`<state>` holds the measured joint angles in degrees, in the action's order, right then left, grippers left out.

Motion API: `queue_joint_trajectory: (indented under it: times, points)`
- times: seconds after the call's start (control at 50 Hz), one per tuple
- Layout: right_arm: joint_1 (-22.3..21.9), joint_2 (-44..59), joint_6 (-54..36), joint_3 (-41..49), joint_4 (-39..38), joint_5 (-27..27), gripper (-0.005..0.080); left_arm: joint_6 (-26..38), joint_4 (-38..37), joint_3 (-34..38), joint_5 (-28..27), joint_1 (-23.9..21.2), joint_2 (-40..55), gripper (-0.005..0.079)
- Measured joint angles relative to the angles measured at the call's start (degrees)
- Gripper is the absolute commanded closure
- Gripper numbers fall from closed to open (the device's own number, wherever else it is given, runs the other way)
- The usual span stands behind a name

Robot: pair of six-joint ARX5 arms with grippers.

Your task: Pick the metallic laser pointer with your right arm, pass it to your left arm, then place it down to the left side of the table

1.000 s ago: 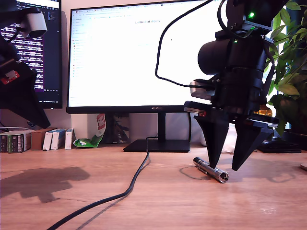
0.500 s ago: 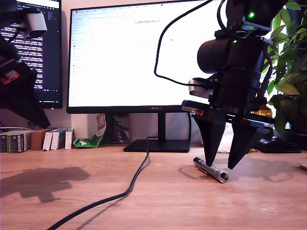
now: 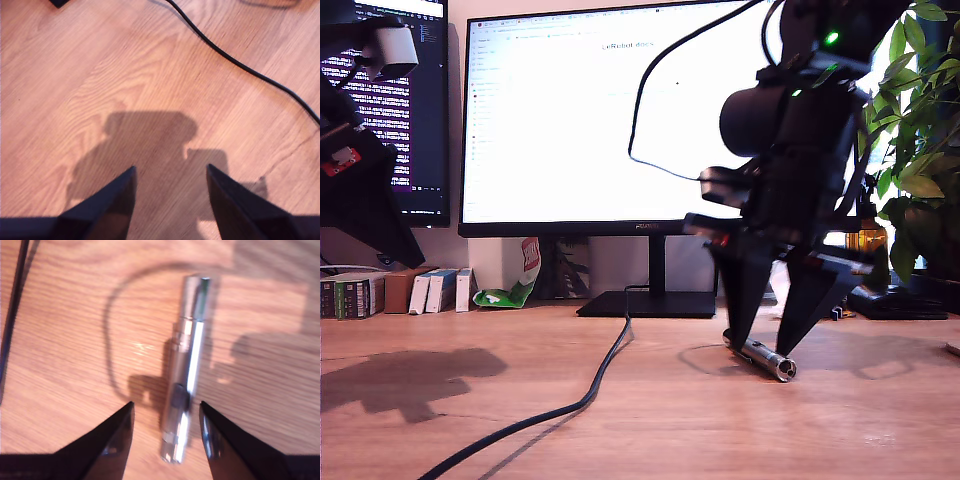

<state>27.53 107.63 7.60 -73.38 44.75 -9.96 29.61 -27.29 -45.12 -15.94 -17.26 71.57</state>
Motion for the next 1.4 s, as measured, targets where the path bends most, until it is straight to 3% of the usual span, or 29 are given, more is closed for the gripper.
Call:
queue_joint_trajectory:
  times: [0.1,0.26,0.6,0.82,0.96,1.4]
  points:
    - [0.3,1.3,0.0,-1.2,0.6,0.0,0.0413,0.0,0.0,0.0,0.0,0.0,0.0,0.0343]
    - [0.3,1.4,-0.4,-2.0,0.9,0.0,0.0563,0.0,0.0,0.0,0.0,0.0,0.0,0.0343]
    - [0.3,1.4,-1.5,-2.6,1.9,0.0,0.0630,0.0,0.0,0.0,0.0,0.0,0.0,0.0343]
    - [0.3,1.4,-2.4,-2.7,2.1,0.0,0.0622,0.0,0.0,0.0,0.0,0.0,0.0,0.0343]
    - [0.4,1.4,-3.2,-2.7,2.7,0.0,0.0536,0.0,0.0,0.0,0.0,0.0,0.0,0.0343]
    - [0.4,1.4,-3.2,-2.7,3.4,0.0,0.0525,0.0,0.0,0.0,0.0,0.0,0.0,0.0343]
